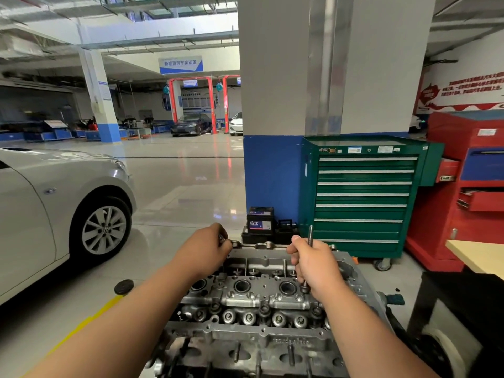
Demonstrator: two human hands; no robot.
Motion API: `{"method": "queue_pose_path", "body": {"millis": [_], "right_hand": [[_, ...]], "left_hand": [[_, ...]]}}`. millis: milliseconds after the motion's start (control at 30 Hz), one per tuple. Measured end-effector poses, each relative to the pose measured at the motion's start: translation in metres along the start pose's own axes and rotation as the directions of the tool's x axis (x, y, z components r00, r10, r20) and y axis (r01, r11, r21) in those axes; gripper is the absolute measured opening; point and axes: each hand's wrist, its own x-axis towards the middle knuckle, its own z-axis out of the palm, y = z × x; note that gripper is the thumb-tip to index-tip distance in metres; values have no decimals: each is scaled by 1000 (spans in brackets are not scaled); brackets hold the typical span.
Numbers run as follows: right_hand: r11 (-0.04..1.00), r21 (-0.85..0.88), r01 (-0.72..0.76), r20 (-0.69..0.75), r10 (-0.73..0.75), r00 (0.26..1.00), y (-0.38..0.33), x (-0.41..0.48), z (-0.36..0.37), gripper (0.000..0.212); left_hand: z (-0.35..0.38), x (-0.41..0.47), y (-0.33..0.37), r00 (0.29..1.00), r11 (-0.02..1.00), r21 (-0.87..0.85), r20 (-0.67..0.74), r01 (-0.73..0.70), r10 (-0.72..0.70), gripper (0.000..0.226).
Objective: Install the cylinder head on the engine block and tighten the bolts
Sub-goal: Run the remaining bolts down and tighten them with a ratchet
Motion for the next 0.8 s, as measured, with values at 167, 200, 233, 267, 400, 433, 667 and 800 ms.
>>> {"method": "queue_pose_path", "body": {"millis": [167,200,233,267,400,433,667,800], "right_hand": [[1000,-3,8,-1,-8,1000,1,0,0,32],[1000,-6,10,-4,-10,1000,1,0,0,32],[1000,-10,12,-6,-12,1000,1,0,-1,31],[1000,-17,17,-5,-17,1000,2,0,-1,31],[999,-36,28,2,-28,1000,5,3,0,32],[999,-38,26,3,-26,1000,5,4,0,34],[917,399,3,81,-39,996,-3,6,9,60],[942,334,-46,128,3,992,-2,4,10,58]], "left_hand": [[2,-1,-5,979,985,167,204,-42,8,20],[4,-2,-7,972,981,188,235,-40,-6,18],[6,-3,-8,969,978,206,245,-29,-23,18],[8,-4,-9,970,976,219,240,-13,-41,21],[5,-5,-7,991,993,26,70,116,-117,25],[1,-6,-3,991,989,-60,40,132,-129,22],[9,-36,64,924,923,-384,353,3,144,28],[21,-42,74,943,788,-611,300,73,145,10]]}}
